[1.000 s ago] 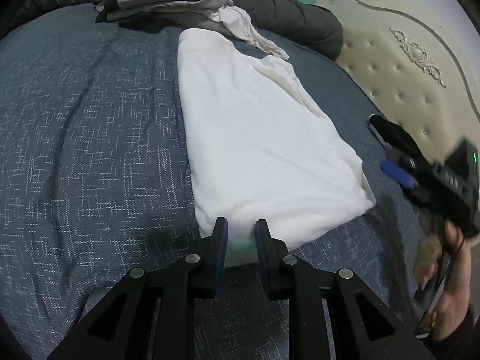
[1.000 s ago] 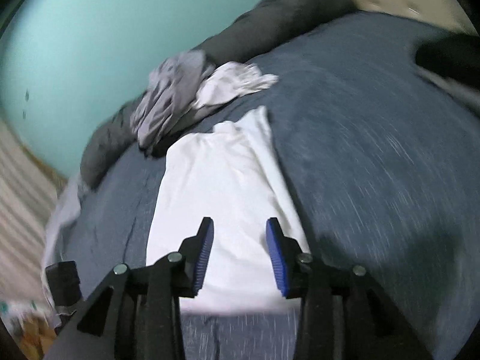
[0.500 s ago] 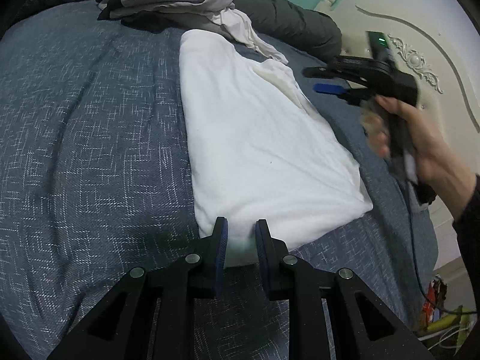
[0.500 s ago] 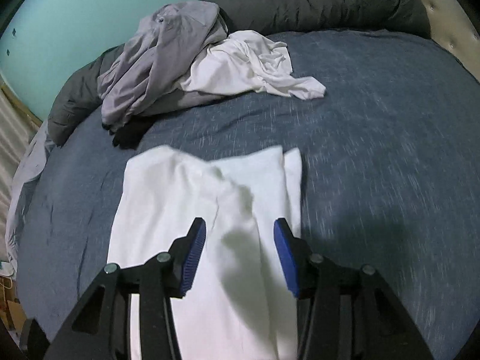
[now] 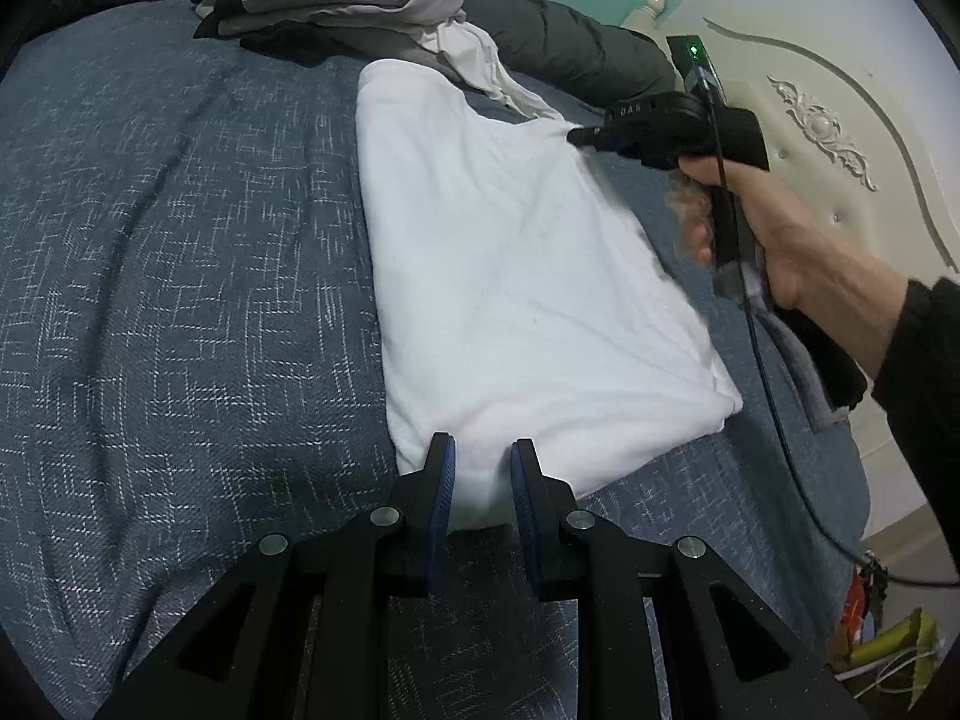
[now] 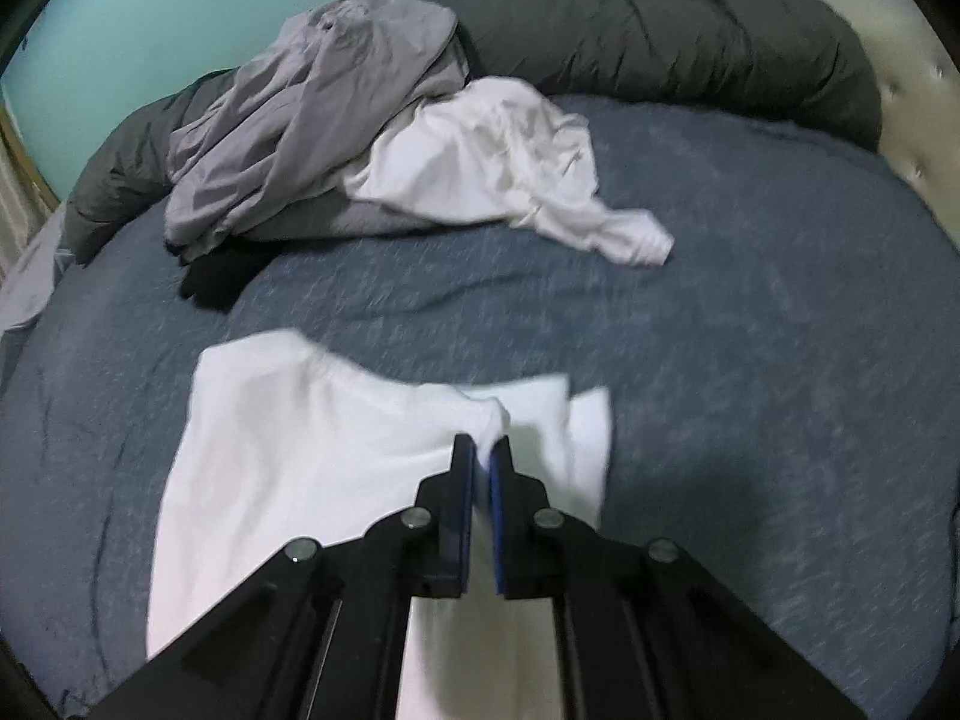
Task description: Fold clothes
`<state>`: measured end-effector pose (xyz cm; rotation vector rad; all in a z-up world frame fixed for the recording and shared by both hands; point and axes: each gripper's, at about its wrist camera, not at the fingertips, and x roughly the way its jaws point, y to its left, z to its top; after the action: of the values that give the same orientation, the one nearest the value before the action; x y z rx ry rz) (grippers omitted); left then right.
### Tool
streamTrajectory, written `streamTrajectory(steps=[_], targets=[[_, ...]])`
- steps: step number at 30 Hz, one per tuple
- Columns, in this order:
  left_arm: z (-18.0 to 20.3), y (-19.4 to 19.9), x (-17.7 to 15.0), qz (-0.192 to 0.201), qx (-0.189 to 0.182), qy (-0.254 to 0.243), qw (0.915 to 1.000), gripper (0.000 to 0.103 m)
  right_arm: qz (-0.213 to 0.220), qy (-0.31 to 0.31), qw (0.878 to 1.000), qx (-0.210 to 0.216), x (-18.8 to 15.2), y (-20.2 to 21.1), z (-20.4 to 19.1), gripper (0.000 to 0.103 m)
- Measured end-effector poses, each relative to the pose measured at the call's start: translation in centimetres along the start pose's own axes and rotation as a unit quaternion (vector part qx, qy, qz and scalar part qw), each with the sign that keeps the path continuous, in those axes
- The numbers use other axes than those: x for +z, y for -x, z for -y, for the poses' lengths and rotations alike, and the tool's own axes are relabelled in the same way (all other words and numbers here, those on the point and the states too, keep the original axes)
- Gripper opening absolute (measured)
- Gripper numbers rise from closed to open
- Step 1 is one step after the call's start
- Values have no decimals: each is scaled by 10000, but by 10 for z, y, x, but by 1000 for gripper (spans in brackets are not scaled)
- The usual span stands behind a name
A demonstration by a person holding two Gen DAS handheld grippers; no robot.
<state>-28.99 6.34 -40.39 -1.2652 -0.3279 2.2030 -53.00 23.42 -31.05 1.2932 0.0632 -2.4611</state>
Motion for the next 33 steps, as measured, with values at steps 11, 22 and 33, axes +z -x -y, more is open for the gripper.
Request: streamTrajectory(steps=[11,22,33], targets=[[-4,2,-1,-25,-68,54,10000,21,-199,-636,9975,-214,-6,-8,37,12],[-3,4,-2,-43,-32,73,10000,21,-500,-606,9941,751,-51,8,25,41],[-6,4,-3,-82,-31,87,9999,21,-270,-955,9900,1001,-64,26,47,2]])
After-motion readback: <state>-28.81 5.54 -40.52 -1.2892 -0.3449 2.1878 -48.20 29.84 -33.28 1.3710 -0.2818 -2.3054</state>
